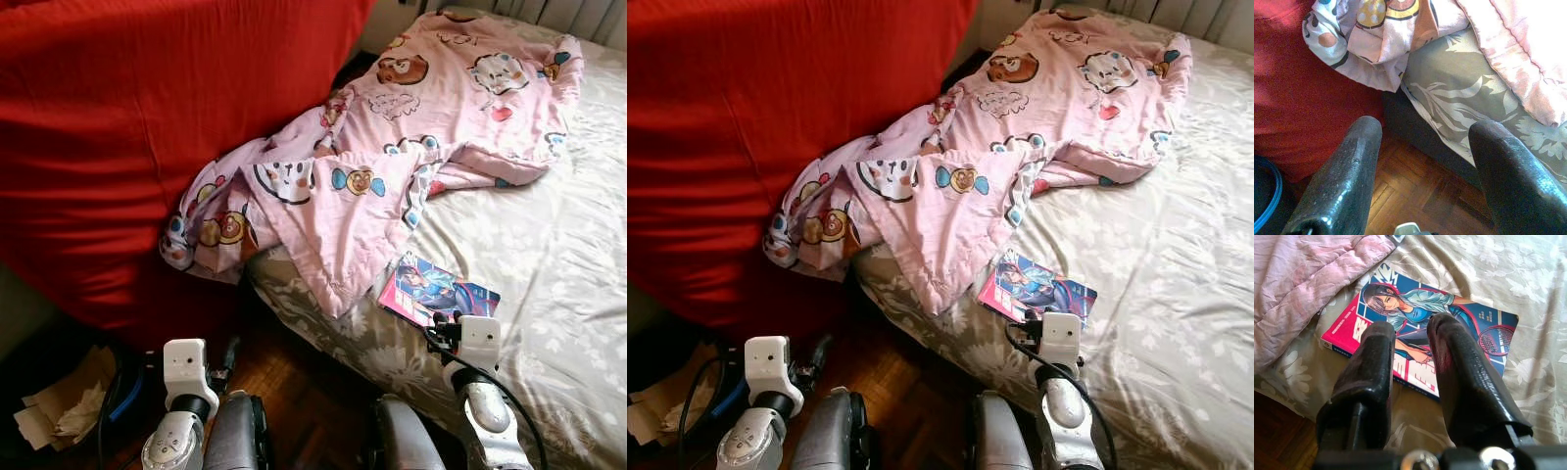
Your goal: Clean up the room
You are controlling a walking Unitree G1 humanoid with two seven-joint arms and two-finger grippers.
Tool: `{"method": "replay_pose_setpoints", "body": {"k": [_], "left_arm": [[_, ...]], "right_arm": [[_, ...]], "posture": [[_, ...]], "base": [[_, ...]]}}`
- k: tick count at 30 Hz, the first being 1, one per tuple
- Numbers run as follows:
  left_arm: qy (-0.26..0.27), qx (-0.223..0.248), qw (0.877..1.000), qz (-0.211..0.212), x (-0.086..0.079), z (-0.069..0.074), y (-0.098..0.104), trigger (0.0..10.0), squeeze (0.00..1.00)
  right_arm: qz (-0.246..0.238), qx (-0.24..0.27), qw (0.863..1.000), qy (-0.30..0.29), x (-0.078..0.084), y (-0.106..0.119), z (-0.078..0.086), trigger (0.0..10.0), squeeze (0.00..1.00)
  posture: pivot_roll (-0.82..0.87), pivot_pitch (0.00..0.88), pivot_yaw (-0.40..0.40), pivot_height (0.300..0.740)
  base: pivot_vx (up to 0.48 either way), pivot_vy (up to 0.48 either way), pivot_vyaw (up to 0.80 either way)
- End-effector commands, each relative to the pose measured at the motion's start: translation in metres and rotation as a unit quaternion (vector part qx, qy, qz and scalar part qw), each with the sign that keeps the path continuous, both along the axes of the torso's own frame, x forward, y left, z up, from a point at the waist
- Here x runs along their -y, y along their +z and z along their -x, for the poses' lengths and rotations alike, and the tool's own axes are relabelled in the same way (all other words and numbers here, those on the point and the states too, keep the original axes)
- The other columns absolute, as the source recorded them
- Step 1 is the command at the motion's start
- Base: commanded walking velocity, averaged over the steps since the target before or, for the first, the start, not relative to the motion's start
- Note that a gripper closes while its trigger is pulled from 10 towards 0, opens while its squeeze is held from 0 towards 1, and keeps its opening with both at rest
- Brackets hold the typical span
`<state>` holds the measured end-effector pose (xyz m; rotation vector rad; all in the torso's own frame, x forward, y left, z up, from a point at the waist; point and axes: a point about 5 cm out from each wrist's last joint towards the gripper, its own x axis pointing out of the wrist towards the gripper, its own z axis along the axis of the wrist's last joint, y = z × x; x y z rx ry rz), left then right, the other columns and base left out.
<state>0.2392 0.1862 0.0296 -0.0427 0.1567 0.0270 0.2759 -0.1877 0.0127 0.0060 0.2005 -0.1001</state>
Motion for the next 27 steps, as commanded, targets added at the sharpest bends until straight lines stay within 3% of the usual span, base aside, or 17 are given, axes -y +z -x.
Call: {"method": "replay_pose_setpoints", "body": {"k": [1,8,15,27], "left_arm": [[0.002,-0.007,1.0,0.002,0.0003,0.0031,-0.002,10.0,0.0],[0.005,-0.005,1.0,0.001,0.0004,0.0028,-0.0013,10.0,0.0],[0.009,-0.004,1.0,0.0,0.0005,0.0028,-0.0011,10.0,0.0],[0.013,-0.003,1.0,0.001,-0.0018,0.0047,-0.0005,10.0,0.0]], "right_arm": [[-0.003,-0.008,1.0,-0.008,0.0031,-0.0046,0.004,10.0,0.0],[-0.016,-0.011,1.0,-0.01,0.0004,-0.0055,0.0022,10.0,0.0],[-0.014,-0.009,1.0,-0.008,-0.0019,-0.0053,0.0011,10.0,0.0],[-0.013,-0.018,0.999,-0.031,0.0049,-0.0071,0.0013,10.0,0.0]], "posture": [[-0.08,0.242,0.005,0.635],[-0.08,0.242,0.004,0.635],[-0.08,0.243,0.001,0.635],[-0.07,0.252,0.003,0.635]], "base": [[0.259,0.0,0.0],[0.262,0.0,-0.42],[0.261,0.0,0.0],[0.0,0.0,0.0]]}}
